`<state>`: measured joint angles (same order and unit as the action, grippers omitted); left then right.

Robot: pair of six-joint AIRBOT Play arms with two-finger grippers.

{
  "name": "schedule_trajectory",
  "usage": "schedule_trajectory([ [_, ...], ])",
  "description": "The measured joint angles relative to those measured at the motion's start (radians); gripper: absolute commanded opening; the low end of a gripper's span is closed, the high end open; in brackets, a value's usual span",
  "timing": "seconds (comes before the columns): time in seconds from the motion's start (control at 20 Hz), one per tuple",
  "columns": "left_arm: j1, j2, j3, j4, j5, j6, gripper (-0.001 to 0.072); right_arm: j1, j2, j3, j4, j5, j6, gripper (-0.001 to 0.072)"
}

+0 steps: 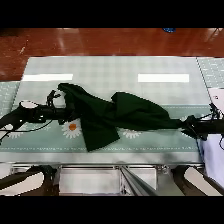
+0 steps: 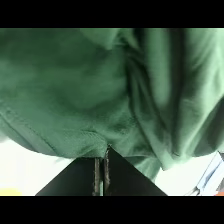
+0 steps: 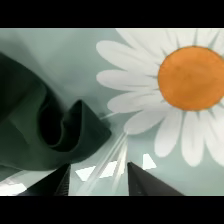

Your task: Fold the shirts.

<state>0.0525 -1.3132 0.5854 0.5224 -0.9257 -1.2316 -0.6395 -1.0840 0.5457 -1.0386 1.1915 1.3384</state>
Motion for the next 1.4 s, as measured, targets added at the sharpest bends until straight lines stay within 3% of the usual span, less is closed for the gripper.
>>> schedule_trajectory([
  [0.6,-0.003,-0.007,0.016,-0.002,-0.028,0.016,0.002,0.051,-0.204,-0.006,0.333,-0.124,-0.237,0.0394],
  [0.65,-0.003,-0.007,0.016,-0.003,-0.028,0.016,0.002,0.076,-0.208,-0.006,0.341,-0.143,-0.241,0.0352],
  [0.75,-0.003,-0.006,0.016,-0.003,-0.029,0.016,0.002,0.137,-0.215,-0.005,0.352,-0.204,-0.242,0.0101],
  [0.8,-0.003,-0.007,0.016,-0.002,-0.029,0.016,0.002,0.173,-0.217,-0.002,0.357,-0.232,-0.242,0.0023],
  [1.1,0.005,-0.004,0.063,-0.002,-0.051,0.016,0.002,0.326,-0.219,0.108,0.362,-0.229,-0.247,0.0023],
  [1.4,0.039,0.089,0.377,-0.104,-0.108,0.052,0.002,0.356,-0.115,0.489,0.357,-0.076,-0.17,0.0023],
])
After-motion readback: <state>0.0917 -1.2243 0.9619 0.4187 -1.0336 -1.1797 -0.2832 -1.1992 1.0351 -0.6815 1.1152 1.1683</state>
